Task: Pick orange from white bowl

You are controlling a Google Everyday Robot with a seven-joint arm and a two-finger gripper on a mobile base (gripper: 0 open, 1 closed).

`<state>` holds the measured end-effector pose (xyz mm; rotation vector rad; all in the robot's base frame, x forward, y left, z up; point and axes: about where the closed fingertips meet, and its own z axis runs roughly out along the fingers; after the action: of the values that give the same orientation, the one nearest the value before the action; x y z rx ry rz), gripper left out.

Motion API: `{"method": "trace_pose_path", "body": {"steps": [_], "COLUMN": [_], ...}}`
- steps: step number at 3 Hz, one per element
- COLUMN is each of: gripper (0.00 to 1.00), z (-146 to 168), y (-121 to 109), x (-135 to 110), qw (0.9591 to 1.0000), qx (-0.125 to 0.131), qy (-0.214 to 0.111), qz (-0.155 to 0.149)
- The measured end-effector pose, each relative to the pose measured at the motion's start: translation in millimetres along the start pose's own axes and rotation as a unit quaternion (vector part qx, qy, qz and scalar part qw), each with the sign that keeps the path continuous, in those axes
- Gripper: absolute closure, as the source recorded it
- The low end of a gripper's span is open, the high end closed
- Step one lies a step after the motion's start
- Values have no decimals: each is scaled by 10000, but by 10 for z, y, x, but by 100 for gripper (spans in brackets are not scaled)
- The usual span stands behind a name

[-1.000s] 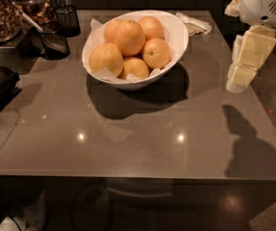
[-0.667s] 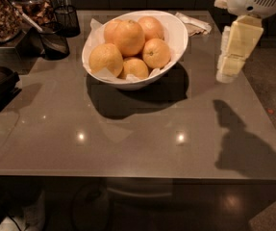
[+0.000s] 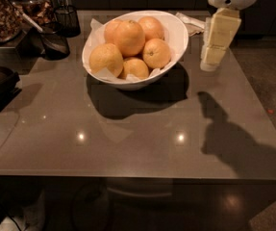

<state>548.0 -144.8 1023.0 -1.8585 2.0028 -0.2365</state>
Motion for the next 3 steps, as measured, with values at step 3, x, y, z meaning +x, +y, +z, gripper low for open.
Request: {"method": "trace_pose_path", "body": {"steps": [3], "gripper": [0], "z": [276], "y": [-564], "x": [-518], "qw": [9972], "qx": [17], "qy": [31], "qz": [-748]}}
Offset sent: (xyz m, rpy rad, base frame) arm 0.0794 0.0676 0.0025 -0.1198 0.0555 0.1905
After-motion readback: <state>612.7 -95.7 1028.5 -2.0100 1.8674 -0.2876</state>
